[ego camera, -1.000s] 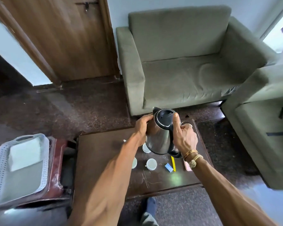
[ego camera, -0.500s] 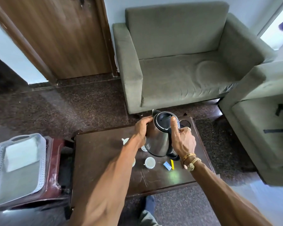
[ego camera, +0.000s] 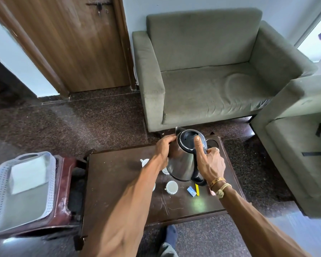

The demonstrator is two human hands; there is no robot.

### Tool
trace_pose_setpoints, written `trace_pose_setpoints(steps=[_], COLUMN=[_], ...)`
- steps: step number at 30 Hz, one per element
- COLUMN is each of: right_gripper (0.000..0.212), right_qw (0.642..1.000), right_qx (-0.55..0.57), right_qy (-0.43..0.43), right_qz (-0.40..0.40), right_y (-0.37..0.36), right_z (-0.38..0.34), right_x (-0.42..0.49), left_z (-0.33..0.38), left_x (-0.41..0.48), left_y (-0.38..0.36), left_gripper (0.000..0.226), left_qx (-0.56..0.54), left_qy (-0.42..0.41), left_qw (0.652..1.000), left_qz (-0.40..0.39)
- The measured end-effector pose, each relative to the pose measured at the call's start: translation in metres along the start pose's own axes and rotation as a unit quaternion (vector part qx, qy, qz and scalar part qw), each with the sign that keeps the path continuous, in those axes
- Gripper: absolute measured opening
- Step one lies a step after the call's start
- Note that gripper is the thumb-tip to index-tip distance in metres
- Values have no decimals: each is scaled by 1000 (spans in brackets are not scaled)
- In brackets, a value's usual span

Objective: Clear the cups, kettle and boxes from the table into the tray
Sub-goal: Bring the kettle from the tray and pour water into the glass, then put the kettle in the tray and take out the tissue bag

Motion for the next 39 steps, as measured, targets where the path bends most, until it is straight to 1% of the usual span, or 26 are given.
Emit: trace_pose_setpoints(steps=[4,9,14,15,17,19,20,22,27,28,32,36,39], right_gripper=[90,95,107,109,109,107,107,107,106,105,100,105,105], right_qw=[1000,998,989,987,982,979,977,973,960,956,944,938,931], right_qx=[-6,-29,-61,-67,-80,-90,-91,-92,-83,-86,-89,-75,-70], right_qy=[1,44,87,96,113,126,132,149,193,202,236,238,242], right_qz=[-6,-41,-102,-113,-128,-134,-138,-150,-186,-194,-213,-241,-263], right_y=[0,-6,-28,-33,-45,-56,-62,-76,-111,-119,-157,-203,-240], right_z=[2,-19,-71,-82,-104,-123,-132,-150,-192,-201,-237,-265,-290], right_x=[-4,3,21,22,22,19,16,10,-16,-22,-54,-89,-118], left_z=[-7,0,29,36,49,61,67,76,90,92,96,106,118], left_x=[-5,-15,-25,-26,-26,-28,-29,-32,-43,-45,-55,-72,-85], left_y=[3,16,47,54,71,90,100,119,176,188,245,308,354], left_gripper=[29,32,16,18,28,38,40,39,23,23,34,36,36], left_qx=[-3,-27,-61,-59,-53,-59,-64,-70,-87,-93,-120,-125,-118], left_qy=[8,30,23,21,13,-3,-11,-23,-41,-46,-47,-52,-64], left_qw=[1000,999,997,997,997,996,995,994,989,988,980,974,973], left_qz=[0,8,45,50,59,71,77,84,113,118,151,184,188])
Point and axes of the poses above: each hand's wrist, its own x-axis towards the middle knuckle, its own y-axis out of the back of the hand, z = x × y, the point moved 9 cm from there along x, towards the middle knuckle, and after that the axes turned 4 degrees about y, right-handed, at the moved point
